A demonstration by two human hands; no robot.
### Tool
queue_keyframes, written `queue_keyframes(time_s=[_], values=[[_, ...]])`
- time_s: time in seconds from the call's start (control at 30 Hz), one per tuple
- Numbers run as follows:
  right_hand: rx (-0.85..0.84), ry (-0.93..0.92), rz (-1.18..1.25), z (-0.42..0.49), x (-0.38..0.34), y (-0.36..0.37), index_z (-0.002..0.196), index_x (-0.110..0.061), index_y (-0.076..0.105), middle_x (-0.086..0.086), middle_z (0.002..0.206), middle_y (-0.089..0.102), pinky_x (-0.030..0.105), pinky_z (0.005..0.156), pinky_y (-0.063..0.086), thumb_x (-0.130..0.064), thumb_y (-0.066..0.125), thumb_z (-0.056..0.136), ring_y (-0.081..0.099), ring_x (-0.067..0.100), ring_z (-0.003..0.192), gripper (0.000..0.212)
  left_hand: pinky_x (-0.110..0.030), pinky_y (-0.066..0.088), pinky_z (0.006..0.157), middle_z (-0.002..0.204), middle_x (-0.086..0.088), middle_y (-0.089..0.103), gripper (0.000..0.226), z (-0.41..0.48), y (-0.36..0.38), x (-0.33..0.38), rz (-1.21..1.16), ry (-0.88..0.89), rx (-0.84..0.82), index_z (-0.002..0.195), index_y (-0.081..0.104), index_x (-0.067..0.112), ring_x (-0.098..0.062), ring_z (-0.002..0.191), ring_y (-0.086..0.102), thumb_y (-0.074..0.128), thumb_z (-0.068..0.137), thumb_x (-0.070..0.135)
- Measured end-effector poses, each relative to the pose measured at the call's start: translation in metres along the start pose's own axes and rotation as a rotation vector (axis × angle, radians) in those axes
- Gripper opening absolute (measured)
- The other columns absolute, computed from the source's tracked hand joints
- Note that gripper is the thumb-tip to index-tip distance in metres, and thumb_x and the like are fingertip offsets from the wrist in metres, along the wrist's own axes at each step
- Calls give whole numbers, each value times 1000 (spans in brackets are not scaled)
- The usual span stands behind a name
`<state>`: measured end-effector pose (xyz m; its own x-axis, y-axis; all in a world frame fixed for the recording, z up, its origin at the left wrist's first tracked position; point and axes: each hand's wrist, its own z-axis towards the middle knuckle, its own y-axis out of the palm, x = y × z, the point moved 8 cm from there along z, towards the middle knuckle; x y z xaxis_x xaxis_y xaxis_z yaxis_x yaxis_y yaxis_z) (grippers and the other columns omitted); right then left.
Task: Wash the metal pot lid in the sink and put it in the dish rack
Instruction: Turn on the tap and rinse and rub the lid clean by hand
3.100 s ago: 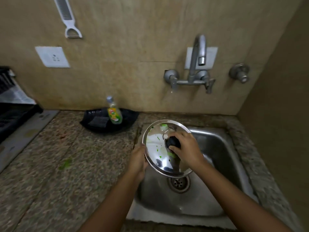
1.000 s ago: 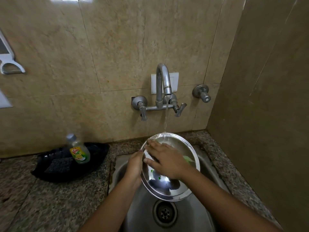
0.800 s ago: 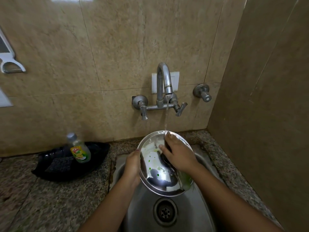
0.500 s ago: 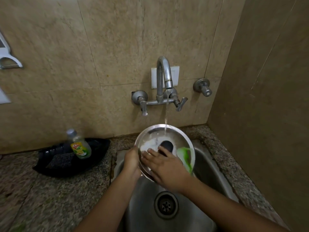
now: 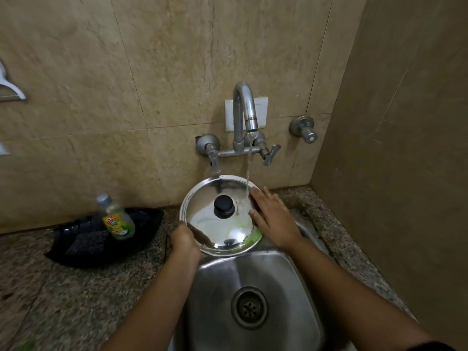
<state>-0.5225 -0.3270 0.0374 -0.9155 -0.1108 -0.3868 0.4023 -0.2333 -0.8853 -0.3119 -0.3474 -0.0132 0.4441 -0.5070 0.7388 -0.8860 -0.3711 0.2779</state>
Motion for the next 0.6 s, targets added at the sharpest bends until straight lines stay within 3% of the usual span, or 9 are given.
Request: queue_keyframes(time_s=[0.03,0.1,0.2,0.3,0.37,0.47,0.53,0.6], values=[[-14,40,-27,-2,-1,2,150,-22,16,-2,159,17,45,120,14,-47,25,96,8,14,147,60,-25,40,44,24,-1,47,40,-1,0,1,-2,8,13,62,45,10,-25,47,52,35,99,22],[-68,-54,-86,-16,-21,15,151,-23,5,-5,159,1,39,121,2,-51,21,95,-3,13,147,64,-24,40,44,23,1,46,40,0,-3,2,-18,25,37,63,44,10,-20,35,54,35,100,24],[-82,-161,-142,-22,-38,26,151,-23,3,-5,158,-2,33,119,-1,-50,26,97,-6,10,146,64,-23,45,42,25,-4,48,40,6,-5,-7,-34,-4,41,61,46,9,-21,26,51,35,97,23],[3,132,-86,4,0,13,151,-17,10,4,161,9,34,119,4,-44,27,99,5,17,148,61,-19,44,34,37,-10,48,38,4,2,-14,-43,-21,23,63,44,10,-20,28,49,35,97,26],[-7,117,-89,-2,-2,16,151,-17,8,3,161,6,33,119,3,-42,27,99,2,17,148,61,-21,45,38,57,-13,52,36,0,8,-12,-42,0,-10,69,46,11,-23,49,54,35,99,27],[-40,-112,-93,-43,-40,34,151,-20,9,-1,159,7,39,121,11,-38,28,98,3,14,147,58,-32,42,56,83,-14,56,29,1,13,-10,-77,-36,-78,82,53,9,-27,71,53,36,99,25],[-81,-318,-192,-64,-61,53,149,-21,19,0,158,20,42,119,17,-33,29,98,14,16,147,54,-37,45,65,97,-22,58,33,-1,18,-15,-95,-94,-119,105,57,2,-33,80,56,35,98,25],[-114,-437,-223,-62,-70,66,147,-22,29,-2,155,30,37,118,20,-30,32,98,21,16,145,50,-40,47,79,120,-25,57,49,-4,24,-22,-58,-134,-150,129,48,-2,-37,100,57,33,99,34]])
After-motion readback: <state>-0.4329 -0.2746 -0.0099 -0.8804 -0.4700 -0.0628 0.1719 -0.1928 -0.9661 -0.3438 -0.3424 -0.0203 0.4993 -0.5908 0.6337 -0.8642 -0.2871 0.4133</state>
